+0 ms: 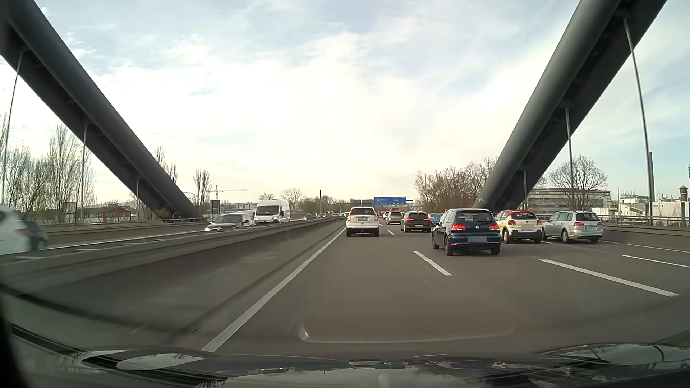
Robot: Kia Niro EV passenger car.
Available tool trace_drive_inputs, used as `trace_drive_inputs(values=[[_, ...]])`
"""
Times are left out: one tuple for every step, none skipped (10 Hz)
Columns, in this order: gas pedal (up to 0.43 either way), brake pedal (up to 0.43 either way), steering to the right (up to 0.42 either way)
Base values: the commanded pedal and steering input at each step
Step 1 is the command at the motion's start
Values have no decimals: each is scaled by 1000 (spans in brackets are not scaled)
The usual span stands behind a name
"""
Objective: Follow the waypoints while adhering to traffic rules and regulations
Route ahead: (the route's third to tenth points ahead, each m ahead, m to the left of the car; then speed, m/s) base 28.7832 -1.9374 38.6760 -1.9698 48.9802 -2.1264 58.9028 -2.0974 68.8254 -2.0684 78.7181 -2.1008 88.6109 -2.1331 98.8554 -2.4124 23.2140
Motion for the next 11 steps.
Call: trace_drive_inputs(values=[[0, 0, -2], [0, 0, -1], [0, 0, -2], [0, 0, -2], [0, 0, -2], [0, 0, -2], [0, 0, -2], [0, 0, -3], [0, 0, -3], [0, 0, -3], [0, 0, -3]])
